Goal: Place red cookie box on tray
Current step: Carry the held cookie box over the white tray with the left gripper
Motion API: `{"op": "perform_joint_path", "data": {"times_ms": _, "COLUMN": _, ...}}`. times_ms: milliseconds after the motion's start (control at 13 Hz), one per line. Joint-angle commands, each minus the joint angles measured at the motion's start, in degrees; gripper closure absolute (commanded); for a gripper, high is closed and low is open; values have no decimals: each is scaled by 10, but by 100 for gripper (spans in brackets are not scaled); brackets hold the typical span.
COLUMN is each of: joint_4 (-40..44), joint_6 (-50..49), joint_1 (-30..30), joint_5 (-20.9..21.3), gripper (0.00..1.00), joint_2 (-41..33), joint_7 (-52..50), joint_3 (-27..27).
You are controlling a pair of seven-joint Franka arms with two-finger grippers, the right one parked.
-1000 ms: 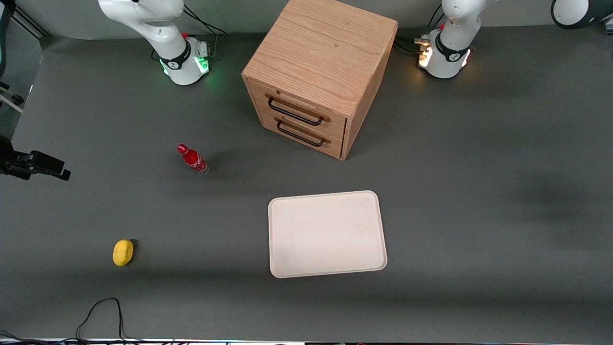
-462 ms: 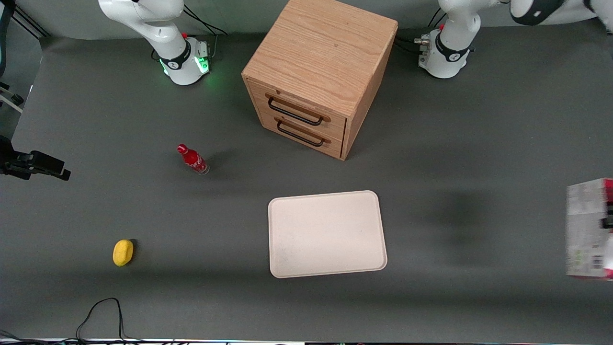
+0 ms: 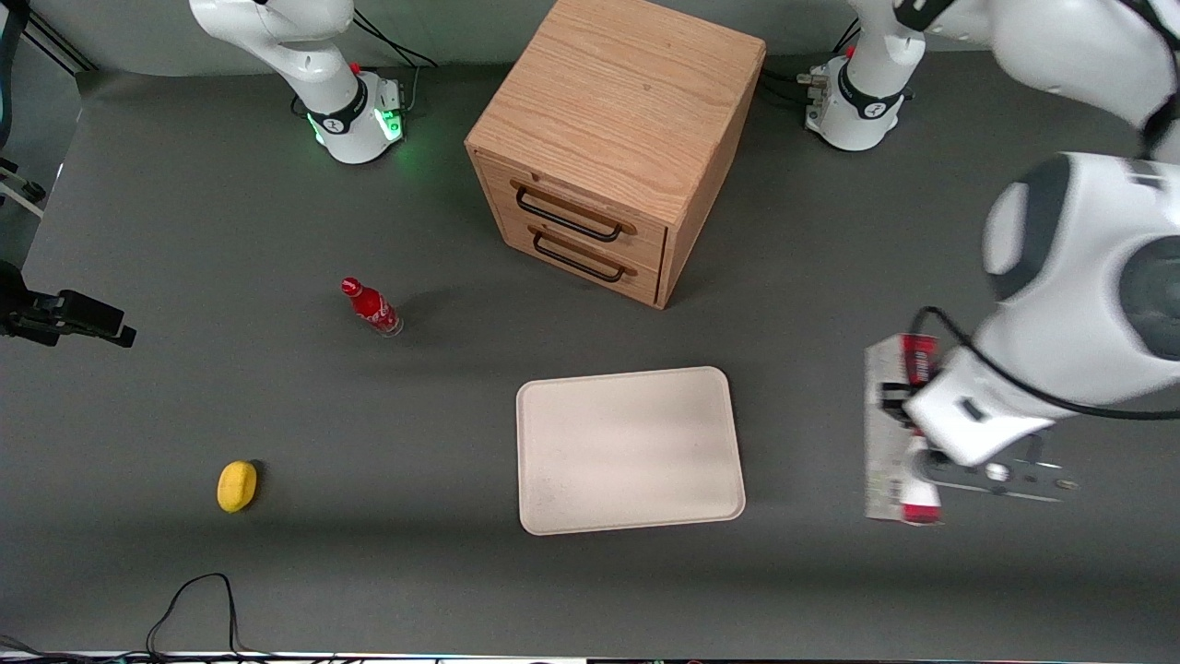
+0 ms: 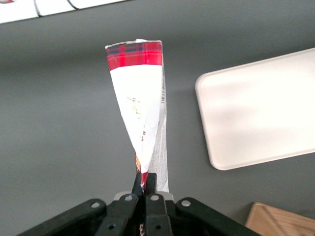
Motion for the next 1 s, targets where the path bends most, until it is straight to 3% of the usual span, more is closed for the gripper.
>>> {"op": "perform_joint_path", "data": {"times_ms": 0, "joint_4": -10, "joint_6": 5, "joint_1": -66, "joint_5": 18, "gripper": 100, "joint_2": -2, "joint_7": -100, "joint_3": 13}}
{"op": "perform_joint_path", "data": {"times_ms": 385, "joint_4": -60, "joint_6": 22, "joint_1": -106, "joint_5": 19, "gripper": 100, "joint_2": 0, "joint_7": -224, "joint_3": 10}}
{"op": "perform_joint_path", "data": {"times_ms": 923, "joint_4": -255, "joint_6": 256, "joint_1": -105, "joint_5": 13, "gripper": 100, "joint_2": 4, "joint_7": -229, "joint_3": 8}}
